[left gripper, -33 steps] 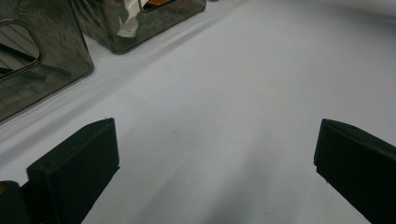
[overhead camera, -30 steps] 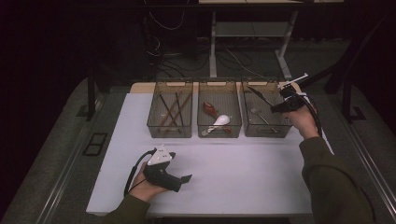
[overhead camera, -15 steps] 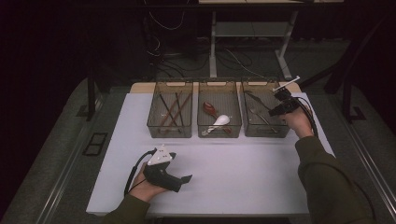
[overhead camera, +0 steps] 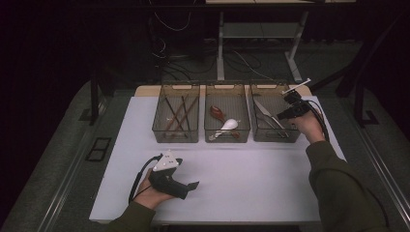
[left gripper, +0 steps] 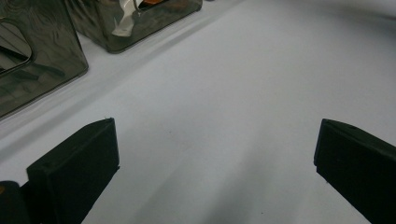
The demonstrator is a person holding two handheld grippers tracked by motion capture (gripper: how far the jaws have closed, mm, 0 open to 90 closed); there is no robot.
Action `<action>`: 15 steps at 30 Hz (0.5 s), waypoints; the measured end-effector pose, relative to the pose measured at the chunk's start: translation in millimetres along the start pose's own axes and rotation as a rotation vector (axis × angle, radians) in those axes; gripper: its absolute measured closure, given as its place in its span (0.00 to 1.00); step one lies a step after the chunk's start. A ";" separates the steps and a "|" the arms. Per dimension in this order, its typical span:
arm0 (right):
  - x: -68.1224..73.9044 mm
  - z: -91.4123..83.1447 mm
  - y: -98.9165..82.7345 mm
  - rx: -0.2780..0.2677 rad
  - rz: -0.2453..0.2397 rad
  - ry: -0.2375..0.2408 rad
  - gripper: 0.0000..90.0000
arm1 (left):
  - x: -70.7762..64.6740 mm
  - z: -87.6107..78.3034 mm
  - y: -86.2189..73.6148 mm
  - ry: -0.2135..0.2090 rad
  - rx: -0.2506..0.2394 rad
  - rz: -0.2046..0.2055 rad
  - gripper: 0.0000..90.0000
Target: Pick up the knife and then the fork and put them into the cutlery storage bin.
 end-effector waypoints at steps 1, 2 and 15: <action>-0.2 -1.8 0.3 -0.007 0.006 0.002 0.86 | -0.1 0.0 0.1 0.000 0.000 0.000 0.00; -0.9 -3.0 0.5 -0.015 0.009 0.004 0.85 | -0.3 0.1 0.1 0.000 0.001 0.001 0.00; -5.0 -14.3 0.3 -0.114 0.023 0.000 0.47 | -0.5 0.7 -0.8 -0.014 0.009 0.010 0.00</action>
Point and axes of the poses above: each handheld gripper's, and its own axes: z roughly forward along the jaws, y roughly out of its top, x roughly to its left, the point moved 3 cm from there along z, roughly forward along the jaws, and after that the axes turned 3 degrees about x, right-handed, at the moved point
